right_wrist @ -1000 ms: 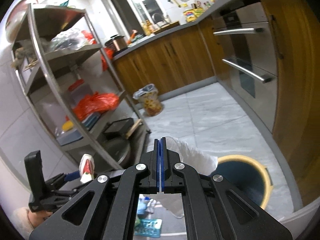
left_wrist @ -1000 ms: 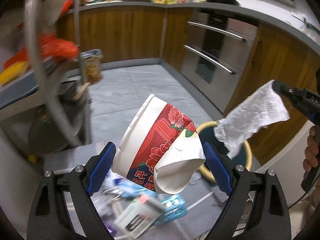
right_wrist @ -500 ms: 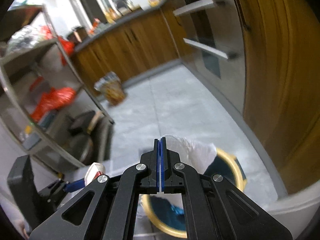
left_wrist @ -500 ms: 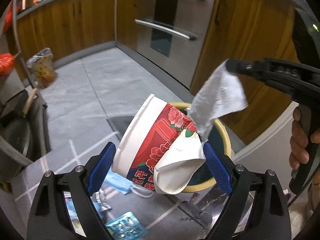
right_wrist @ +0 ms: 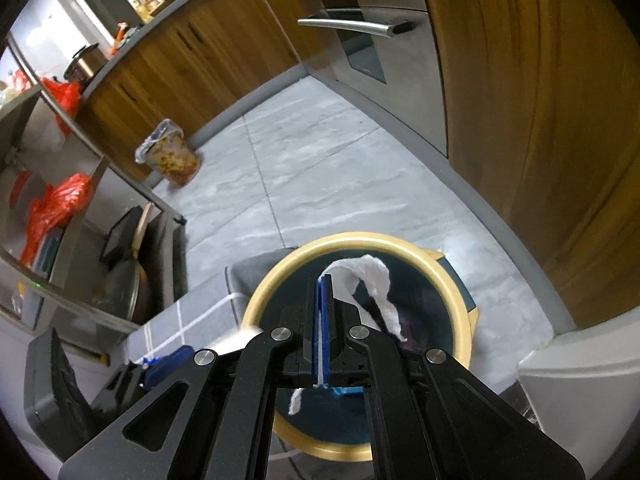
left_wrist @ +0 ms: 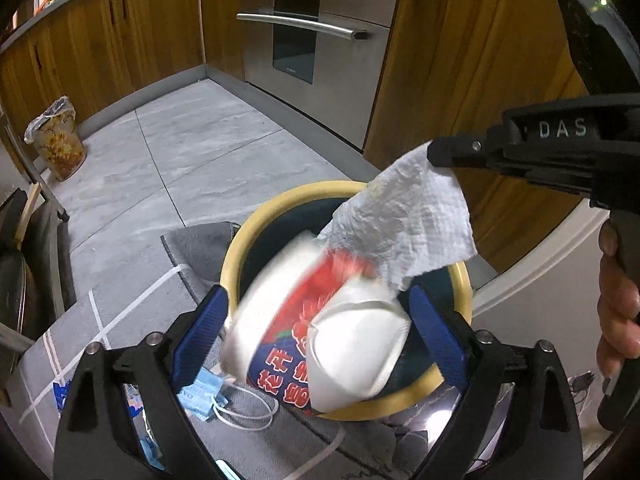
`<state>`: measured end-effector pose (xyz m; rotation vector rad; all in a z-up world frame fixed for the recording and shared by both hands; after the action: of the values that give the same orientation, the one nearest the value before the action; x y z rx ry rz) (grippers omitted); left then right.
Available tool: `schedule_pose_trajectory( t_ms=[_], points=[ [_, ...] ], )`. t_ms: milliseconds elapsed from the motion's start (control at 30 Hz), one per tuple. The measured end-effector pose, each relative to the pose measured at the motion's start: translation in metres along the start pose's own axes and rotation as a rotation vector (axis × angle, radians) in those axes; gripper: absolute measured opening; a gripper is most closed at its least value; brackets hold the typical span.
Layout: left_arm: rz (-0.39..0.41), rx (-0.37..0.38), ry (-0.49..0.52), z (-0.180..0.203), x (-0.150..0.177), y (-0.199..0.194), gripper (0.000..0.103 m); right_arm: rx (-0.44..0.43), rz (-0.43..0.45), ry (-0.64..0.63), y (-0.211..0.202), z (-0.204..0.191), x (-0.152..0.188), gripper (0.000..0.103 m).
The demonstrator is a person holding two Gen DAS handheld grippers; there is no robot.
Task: Collect trash
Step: 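Open both tools over the bin to drop the cup and tissue, then move both open tools back over the trash pile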
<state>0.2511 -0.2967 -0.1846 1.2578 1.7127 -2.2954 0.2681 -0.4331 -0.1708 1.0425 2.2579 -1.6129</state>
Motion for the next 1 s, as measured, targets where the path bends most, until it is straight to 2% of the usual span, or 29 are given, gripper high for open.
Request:
schedule_pose_trajectory(
  t_ms=[133,267,400,567,633,867,1000],
  points=[
    [0.020,-0.011,-0.016,-0.005,-0.003,-0.001,0.097,-0.004,0.001,0.009,0.001,0.001,-0.003,0.012],
    [0.018,-0.015,-0.028,-0.011,-0.004,-0.004,0.097,-0.011,0.007,0.003,0.000,-0.001,-0.003,0.031],
    [0.027,-0.027,-0.044,-0.018,-0.001,-0.015,0.097,-0.014,0.017,0.000,-0.003,-0.004,-0.004,0.039],
    [0.047,-0.047,-0.074,-0.029,0.001,-0.038,0.097,-0.018,0.031,-0.003,-0.009,-0.007,-0.003,0.063],
    [0.055,-0.057,-0.086,-0.033,0.004,-0.049,0.097,-0.020,0.038,-0.012,-0.012,-0.009,-0.001,0.069],
    [0.084,-0.111,-0.159,-0.061,0.022,-0.102,0.097,-0.001,0.036,-0.022,-0.017,-0.016,0.009,0.080],
    [0.105,-0.154,-0.201,-0.079,0.036,-0.135,0.097,-0.007,0.014,-0.067,-0.017,-0.034,0.024,0.080]
  ],
)
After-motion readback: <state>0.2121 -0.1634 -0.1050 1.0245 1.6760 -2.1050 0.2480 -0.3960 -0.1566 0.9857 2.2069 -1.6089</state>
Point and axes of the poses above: each gripper's, at about its wrist camera, not at the fingertips, and y roughly the way its jaws point, z to its right, x to its underside, the point moved 8 cm from there along y, roughly the way its jaws point
